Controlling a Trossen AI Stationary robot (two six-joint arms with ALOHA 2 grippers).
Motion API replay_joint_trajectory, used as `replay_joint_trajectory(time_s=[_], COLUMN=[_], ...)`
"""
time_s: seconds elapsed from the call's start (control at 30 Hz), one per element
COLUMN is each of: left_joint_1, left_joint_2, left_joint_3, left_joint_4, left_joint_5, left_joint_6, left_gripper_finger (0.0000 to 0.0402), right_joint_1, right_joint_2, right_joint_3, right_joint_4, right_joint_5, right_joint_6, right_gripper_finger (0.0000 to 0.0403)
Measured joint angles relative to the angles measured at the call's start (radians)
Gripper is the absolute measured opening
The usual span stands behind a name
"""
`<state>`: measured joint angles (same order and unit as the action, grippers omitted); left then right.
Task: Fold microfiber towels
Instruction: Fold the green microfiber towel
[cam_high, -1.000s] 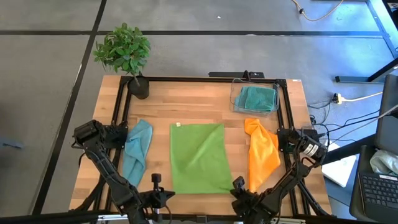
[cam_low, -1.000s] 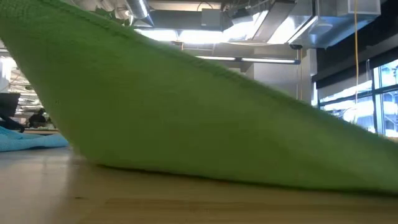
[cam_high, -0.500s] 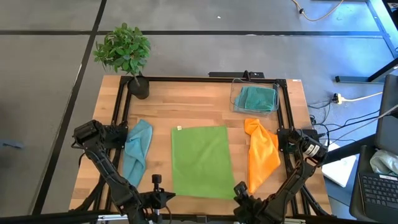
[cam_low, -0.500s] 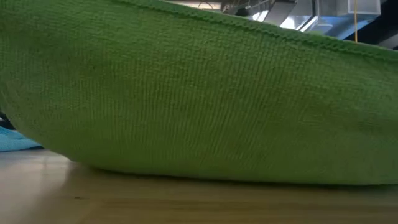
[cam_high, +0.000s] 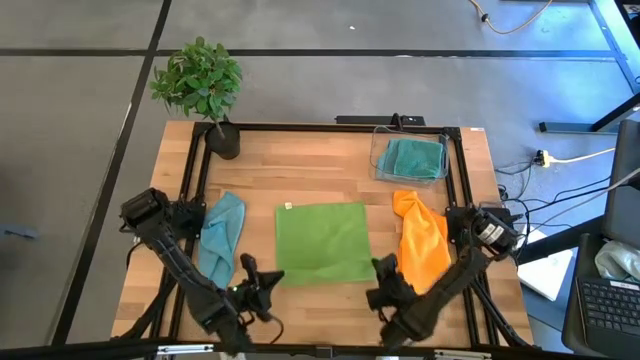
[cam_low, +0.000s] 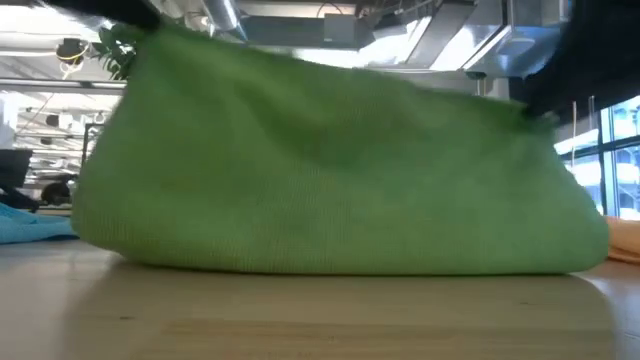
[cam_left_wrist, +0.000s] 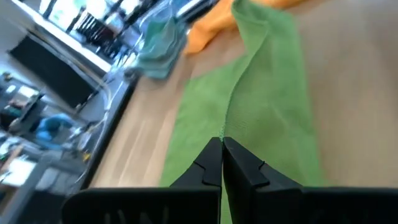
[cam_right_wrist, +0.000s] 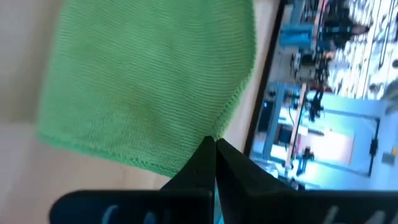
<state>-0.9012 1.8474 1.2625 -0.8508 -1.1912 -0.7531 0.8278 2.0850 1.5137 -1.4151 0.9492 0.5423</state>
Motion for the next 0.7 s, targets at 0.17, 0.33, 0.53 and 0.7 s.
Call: replay_joint_trajectory(time_s=[0.17,0.33,0.53,0.7], left_joint_1=[0.091,0.149,0.184,0.195], left_joint_2=[-0.001,-0.001,-0.001,-0.001], left_joint_3=[0.000,0.000,0.000,0.000], left_joint_4=[-0.055,-0.085,-0.214,-0.274], left_joint_5=[0.096,0.133,0.146,0.173], left_joint_6=[-0.002,-0.012,-0.156,-0.213], left_gripper_finger=[0.0000,0.0000,0.0000,0.0000], right_joint_1=[-0.097,-0.176,-0.246,-0.323], right_joint_2=[-0.002,-0.003,-0.032,-0.096], right_joint_3=[-0.064,-0.160,-0.211,-0.230], right_joint_4=[0.054,0.109,0.256,0.408], right_joint_5=[0.032,0.052,0.044,-0.059], right_joint_6=[-0.034,-0.023,-0.096,-0.266], right_gripper_finger=[0.0007,0.0007,0.0008,0.0008])
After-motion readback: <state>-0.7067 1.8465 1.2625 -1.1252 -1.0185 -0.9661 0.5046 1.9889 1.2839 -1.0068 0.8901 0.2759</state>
